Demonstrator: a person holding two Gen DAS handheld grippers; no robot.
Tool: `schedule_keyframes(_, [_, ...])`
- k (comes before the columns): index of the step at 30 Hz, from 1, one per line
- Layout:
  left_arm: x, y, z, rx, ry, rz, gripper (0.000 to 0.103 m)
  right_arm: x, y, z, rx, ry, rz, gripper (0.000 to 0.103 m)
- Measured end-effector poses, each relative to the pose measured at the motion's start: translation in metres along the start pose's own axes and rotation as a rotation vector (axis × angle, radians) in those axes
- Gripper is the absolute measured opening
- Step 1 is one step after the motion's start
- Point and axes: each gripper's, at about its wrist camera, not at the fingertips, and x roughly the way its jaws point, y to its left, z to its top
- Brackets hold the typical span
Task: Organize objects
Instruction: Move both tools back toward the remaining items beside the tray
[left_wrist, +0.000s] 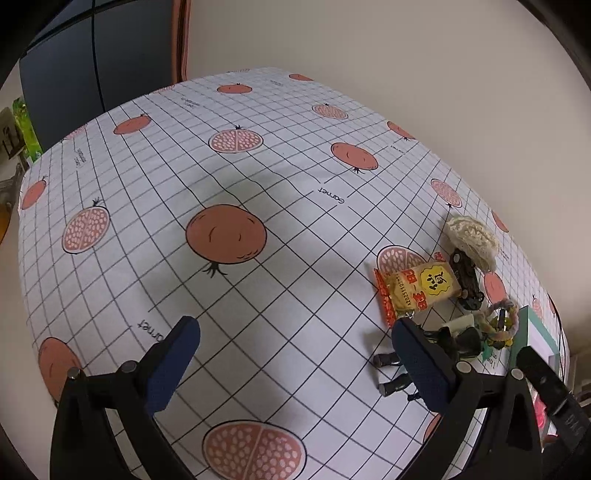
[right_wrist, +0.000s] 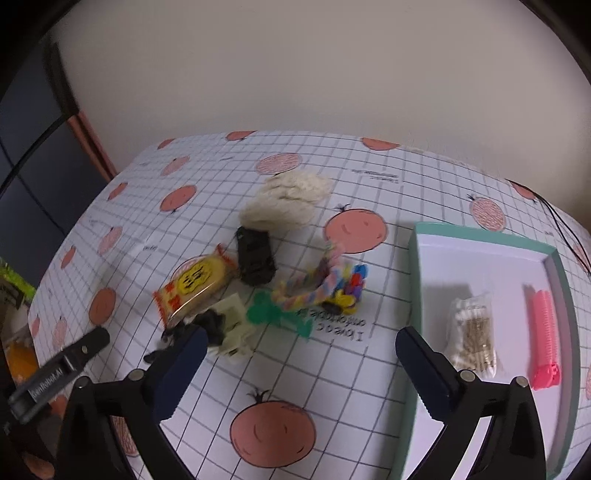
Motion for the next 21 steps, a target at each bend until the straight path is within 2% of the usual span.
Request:
schedule_keyframes(9, [0.008, -0.016, 0.001, 0.016, 0.008, -0.027, 0.103, 0.011, -0.015, 0.009, 0.001, 0.025, -0.023, 0.103])
schedule_keyframes(15, [0.013, -0.04, -0.002, 0.082, 0.035, -0.06, 0.103, 0.018, -0.024, 0.015, 0.025, 0.028, -0.022, 0.103])
schedule_keyframes(21, [0.012, -0.06, -0.007, 0.174, 0.031, -0.043, 0.103, 0.028, -0.027, 0.024, 0.038, 0.03, -0.004, 0.1])
